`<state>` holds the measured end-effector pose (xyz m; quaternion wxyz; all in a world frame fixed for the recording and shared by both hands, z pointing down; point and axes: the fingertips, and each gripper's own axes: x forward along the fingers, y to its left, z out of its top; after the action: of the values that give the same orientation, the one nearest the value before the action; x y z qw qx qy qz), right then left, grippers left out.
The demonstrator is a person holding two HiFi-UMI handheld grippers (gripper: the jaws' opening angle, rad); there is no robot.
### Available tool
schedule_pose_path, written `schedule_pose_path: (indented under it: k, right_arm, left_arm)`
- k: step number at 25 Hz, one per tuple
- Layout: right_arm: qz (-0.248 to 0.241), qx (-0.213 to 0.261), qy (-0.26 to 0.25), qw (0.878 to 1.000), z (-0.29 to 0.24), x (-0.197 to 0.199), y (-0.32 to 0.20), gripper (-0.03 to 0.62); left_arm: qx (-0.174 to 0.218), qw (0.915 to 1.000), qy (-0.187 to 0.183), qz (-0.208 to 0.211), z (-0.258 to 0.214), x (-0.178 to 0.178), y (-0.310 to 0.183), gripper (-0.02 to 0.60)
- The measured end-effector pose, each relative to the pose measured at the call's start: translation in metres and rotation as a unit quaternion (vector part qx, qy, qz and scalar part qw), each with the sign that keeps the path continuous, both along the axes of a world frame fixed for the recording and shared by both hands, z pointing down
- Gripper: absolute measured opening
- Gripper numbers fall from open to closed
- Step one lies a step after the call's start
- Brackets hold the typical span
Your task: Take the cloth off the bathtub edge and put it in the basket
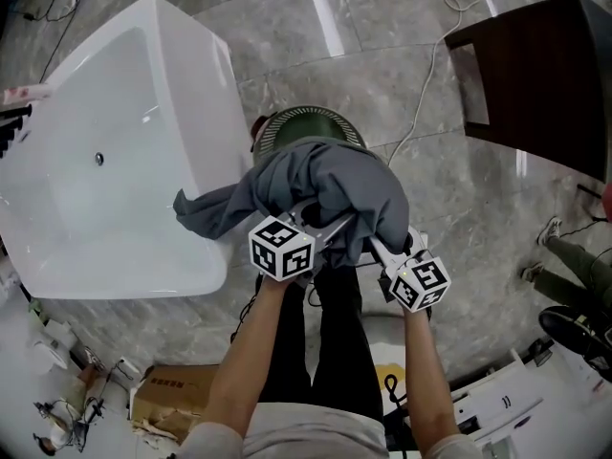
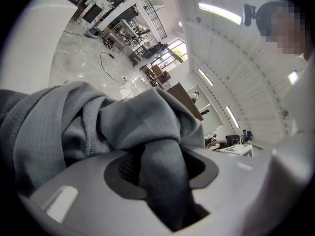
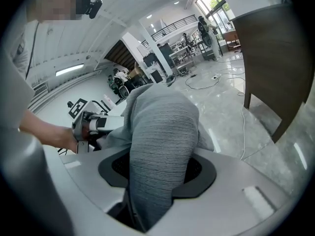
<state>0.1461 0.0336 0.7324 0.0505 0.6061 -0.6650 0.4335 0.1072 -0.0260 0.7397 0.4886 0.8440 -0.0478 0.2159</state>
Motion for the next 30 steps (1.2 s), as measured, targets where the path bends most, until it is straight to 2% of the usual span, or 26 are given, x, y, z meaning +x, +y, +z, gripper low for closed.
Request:
schedule_pose_path:
  k: [3,7,13,17,19,25,30]
  right_arm:
    - [-0.004,-0.003,0.007,1.0,0.006,0.005,-0.005,0.187]
    - [-0.019,-0.019,0.007,1.0,0.024,-0.014,-0.021,0.187]
    - [-0.044,-0.061,0.023,0.997,0.06,-0.043,-0.047,0.188]
    - [-0.046,-0.106,0.043,0.992,0.087,-0.044,-0.054,0.187]
    - [-0.042,-0.119,0.051,0.991,0.095,-0.038,-0.056,0.187]
    - [-0.048,-0.136,0.073,0.987,0.107,-0.027,-0.057,0.184]
    - [-0.045,-0.137,0.061,0.988,0.114,-0.034,-0.066,0.173]
  left_arm:
    - [-0.001,1.0,-0.001,-0.006,0.006,0.002,-0.004,0.225]
    - [-0.006,0.9994,-0.024,-0.025,0.025,-0.021,-0.021,0.224]
    - [-0.004,0.9942,-0.086,-0.065,0.063,-0.059,-0.048,0.216]
    - [-0.004,0.9876,-0.13,-0.088,0.093,-0.071,-0.057,0.189]
    - [-0.008,0.9855,-0.137,-0.099,0.101,-0.071,-0.061,0.17]
    - [-0.002,0.9801,-0.16,-0.118,0.115,-0.075,-0.065,0.17]
    - [-0.009,0.9762,-0.169,-0.136,0.122,-0.081,-0.069,0.169]
